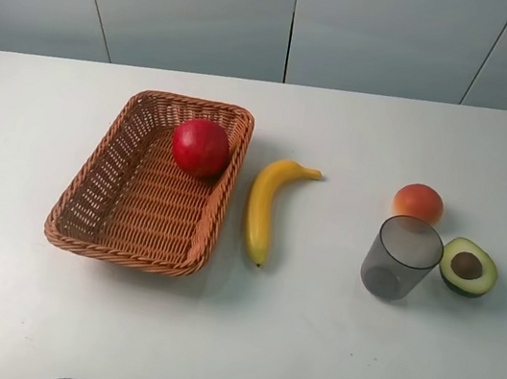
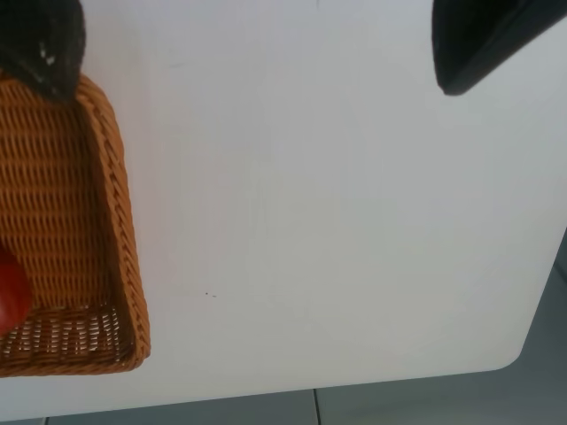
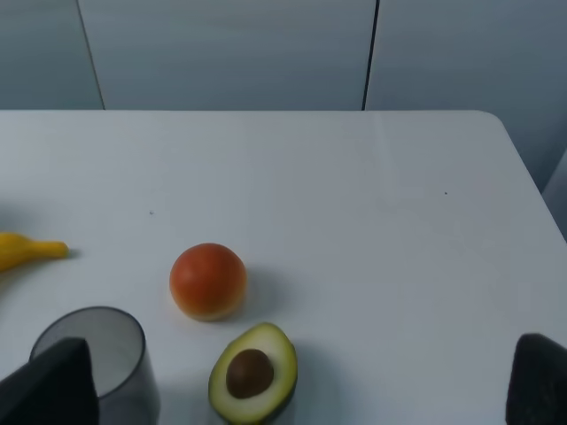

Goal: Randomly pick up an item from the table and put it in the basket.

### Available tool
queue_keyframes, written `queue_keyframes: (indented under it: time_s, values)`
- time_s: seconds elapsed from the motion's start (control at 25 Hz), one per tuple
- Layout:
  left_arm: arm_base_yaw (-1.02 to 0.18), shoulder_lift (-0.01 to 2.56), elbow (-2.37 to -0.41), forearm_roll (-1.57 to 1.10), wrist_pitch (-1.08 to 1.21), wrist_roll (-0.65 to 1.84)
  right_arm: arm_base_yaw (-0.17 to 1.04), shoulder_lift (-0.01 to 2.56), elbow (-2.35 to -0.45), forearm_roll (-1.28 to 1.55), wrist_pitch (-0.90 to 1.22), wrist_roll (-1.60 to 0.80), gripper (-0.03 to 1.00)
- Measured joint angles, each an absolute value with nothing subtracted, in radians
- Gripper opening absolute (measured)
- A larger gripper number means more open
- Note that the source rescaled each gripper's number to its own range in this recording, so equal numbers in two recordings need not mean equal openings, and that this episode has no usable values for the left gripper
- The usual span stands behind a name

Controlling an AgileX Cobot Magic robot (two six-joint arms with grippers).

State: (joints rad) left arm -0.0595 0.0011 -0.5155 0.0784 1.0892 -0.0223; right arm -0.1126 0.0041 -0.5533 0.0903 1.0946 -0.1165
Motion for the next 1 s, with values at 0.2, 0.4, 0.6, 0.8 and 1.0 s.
queue_keyframes:
  time_s: [0.2,0.4,0.6,0.8,1.0]
  values:
    - [-0.06,0.001,-0.515,0.078,1.089,-0.022,-0.113,0.002,-0.531,0.103,1.121,-0.117,1.0]
    - [-0.06,0.001,-0.515,0.078,1.089,-0.022,-0.113,0.002,-0.513,0.116,1.104,-0.114,1.0]
    - [-0.06,0.001,-0.515,0.078,1.089,-0.022,-0.113,0.0,-0.513,0.116,1.101,-0.111,1.0]
    - [-0.06,0.001,-0.515,0.078,1.089,-0.022,-0.113,-0.001,-0.513,0.116,1.099,-0.109,1.0]
    - [-0.06,0.001,-0.515,0.078,1.089,-0.022,-0.113,-0.001,-0.513,0.081,1.099,-0.044,1.0]
